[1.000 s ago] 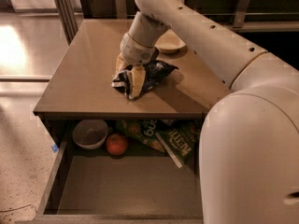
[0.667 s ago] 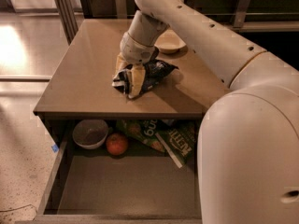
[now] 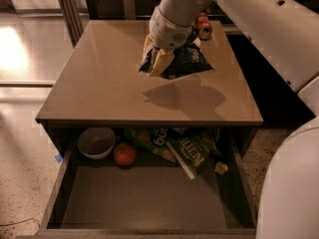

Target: Place blue chip bag into top drawer

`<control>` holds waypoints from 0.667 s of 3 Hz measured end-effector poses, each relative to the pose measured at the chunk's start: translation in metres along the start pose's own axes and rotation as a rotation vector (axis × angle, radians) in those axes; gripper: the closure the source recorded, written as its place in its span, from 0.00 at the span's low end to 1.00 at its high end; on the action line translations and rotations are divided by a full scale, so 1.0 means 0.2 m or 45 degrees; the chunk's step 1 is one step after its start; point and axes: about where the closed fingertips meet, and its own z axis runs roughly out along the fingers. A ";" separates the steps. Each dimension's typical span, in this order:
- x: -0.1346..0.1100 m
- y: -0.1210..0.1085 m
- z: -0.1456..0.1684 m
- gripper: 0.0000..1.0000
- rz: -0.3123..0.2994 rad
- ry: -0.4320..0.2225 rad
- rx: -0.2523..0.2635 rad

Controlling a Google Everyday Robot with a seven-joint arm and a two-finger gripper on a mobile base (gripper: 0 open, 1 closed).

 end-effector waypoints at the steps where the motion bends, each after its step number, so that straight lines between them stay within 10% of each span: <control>1: 0.02 0.03 -0.22 1.00 0.041 0.063 0.068; 2: 0.02 0.03 -0.23 1.00 0.043 0.064 0.071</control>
Offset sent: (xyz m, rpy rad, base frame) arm -0.0074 -0.0202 0.0311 -0.0157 -0.0403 -0.0523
